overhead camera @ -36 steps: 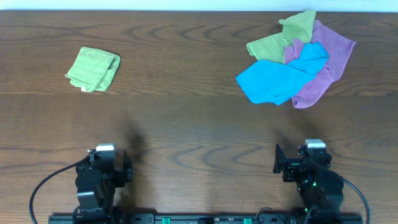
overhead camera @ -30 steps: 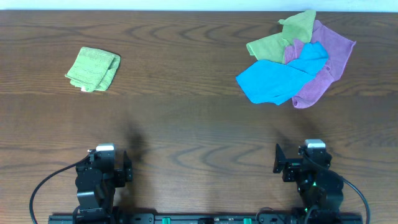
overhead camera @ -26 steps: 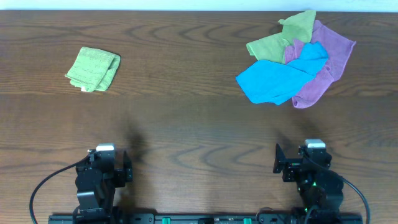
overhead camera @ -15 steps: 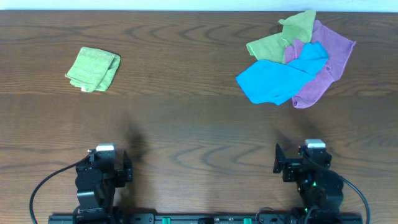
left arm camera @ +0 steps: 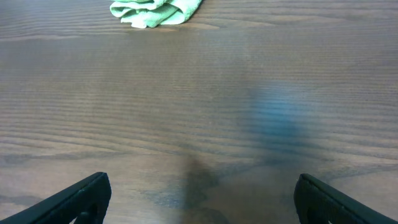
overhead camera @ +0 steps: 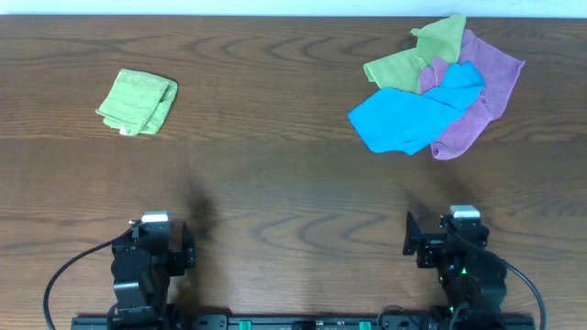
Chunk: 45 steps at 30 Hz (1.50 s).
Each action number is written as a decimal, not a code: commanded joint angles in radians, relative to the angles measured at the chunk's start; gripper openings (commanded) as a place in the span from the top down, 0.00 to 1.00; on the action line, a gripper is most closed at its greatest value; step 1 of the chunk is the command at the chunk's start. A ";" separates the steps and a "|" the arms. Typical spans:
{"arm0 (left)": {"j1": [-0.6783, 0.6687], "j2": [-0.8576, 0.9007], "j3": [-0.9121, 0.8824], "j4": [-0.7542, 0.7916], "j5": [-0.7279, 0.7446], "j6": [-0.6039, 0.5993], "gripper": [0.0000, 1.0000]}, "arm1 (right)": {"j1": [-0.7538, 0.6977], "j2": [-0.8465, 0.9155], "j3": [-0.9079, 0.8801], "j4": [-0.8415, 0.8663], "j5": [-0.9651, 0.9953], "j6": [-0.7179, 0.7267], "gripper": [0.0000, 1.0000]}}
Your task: Fold the cloth
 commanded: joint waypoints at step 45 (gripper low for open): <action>-0.005 -0.006 -0.008 -0.002 -0.003 -0.008 0.05 | -0.006 0.412 0.008 0.642 -0.213 0.557 0.01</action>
